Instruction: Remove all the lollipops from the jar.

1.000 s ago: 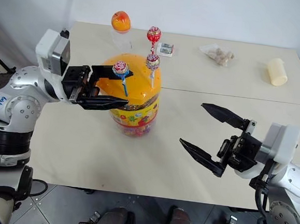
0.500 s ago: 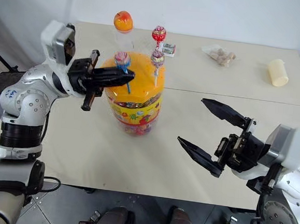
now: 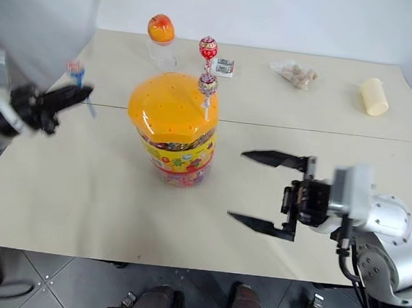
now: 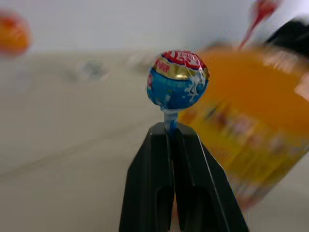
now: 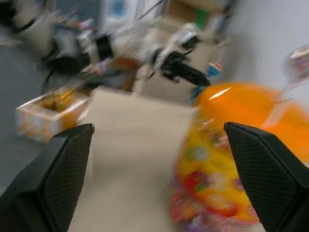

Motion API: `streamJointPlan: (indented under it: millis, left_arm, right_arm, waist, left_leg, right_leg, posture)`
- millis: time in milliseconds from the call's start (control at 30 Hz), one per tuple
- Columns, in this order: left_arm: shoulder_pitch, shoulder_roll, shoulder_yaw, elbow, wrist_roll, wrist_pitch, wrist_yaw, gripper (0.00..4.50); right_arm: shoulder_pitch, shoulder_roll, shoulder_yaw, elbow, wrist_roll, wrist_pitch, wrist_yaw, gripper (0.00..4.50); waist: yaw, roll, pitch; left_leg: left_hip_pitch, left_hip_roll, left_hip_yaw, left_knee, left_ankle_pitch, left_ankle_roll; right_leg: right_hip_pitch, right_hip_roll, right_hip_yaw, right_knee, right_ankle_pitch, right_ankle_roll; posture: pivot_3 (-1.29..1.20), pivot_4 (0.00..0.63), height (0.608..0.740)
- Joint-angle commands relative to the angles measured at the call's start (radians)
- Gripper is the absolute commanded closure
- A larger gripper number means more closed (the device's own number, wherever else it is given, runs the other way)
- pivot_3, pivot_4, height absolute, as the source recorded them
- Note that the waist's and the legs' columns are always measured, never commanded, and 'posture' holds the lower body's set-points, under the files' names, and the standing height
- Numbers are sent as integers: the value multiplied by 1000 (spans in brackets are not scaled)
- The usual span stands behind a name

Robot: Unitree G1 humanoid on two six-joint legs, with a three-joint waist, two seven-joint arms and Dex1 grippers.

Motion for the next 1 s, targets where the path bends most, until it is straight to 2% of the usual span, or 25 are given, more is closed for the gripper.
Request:
streamJointPlan:
  millis: [33,133,200,300,433,500,567,633,733,800,867,1000]
  left_arm:
    - [180,64,11,-59,119,-5,35,4482]
    - [299,48,27,-138,140,43,94,4482]
    - [315,32,48,-172,111,93,113,4482]
    - [352,20,52,-199,125,100,128,3780]
    - [380,-8,96,-193,121,61,123,2510]
    - [395,-28,127,-180,109,-20,62,1948]
    - [409,-59,182,-161,60,-132,-65,1301]
    - [395,-80,241,-145,-21,-141,-151,717]
    - [345,-95,276,-160,-100,-97,-146,717]
    - [285,-122,295,-212,-225,-7,-97,717]
    - [227,-163,309,-266,-318,35,-36,164]
    - [163,-265,279,-435,-450,51,78,64]
  right_arm:
    - [-28,12,54,46,-22,-30,92,0]
    - [-48,57,93,108,-57,-50,101,0]
    - [-51,73,106,127,-71,-52,103,0]
    - [-51,102,119,148,-88,-56,88,0]
    - [-72,131,100,142,-97,2,-24,0]
    - [-97,153,82,136,-87,37,-102,0]
    - [-139,175,62,128,-50,101,-195,0]
    - [-192,202,42,128,-2,158,-273,0]
    - [-256,232,31,139,22,196,-329,0]
    - [-314,251,36,161,14,226,-383,0]
    - [-360,267,43,182,-1,241,-415,0]
    - [-430,297,78,212,-41,252,-437,0]
  waist:
    - [-1,0,0]
    - [11,-1,1]
    - [23,-2,1]
    - [23,-1,1]
    - [21,-1,1]
    - [19,-1,1]
    - [15,-1,1]
    - [13,-1,1]
    - [15,-1,1]
    - [18,-1,1]
    - [20,-1,1]
    - [12,-1,1]
  left_leg:
    - [0,0,0,0,0,0]
    - [-1,1,0,1,0,0]
    - [-1,1,0,2,0,0]
    - [-1,1,0,3,-1,0]
    - [-1,1,1,2,-1,-1]
    - [-1,1,1,3,-1,-1]
    - [-1,1,3,2,-1,-1]
    - [-1,2,3,2,-1,-1]
    - [-1,2,3,3,-1,-1]
    - [-1,2,3,3,-1,-1]
    - [-1,2,2,4,-1,-1]
    - [-1,2,1,5,-2,-1]
  right_leg:
    - [0,0,0,0,0,0]
    - [0,0,0,0,0,0]
    - [0,0,0,0,0,0]
    - [0,0,1,1,0,0]
    - [-1,0,0,1,0,0]
    - [-1,0,0,1,0,0]
    - [-2,0,1,1,0,0]
    - [-2,0,1,1,0,0]
    - [-3,1,0,1,0,0]
    - [-2,0,0,2,0,0]
    - [-2,0,1,3,0,0]
    - [-2,0,1,4,0,0]
  posture:
    - [0,150,740]
    - [0,150,740]
    - [0,150,740]
    - [0,150,740]
    - [0,150,740]
    - [0,150,740]
    - [0,150,740]
    - [0,150,740]
    - [0,150,740]
    - [0,150,740]
    - [0,150,740]
    - [0,150,740]
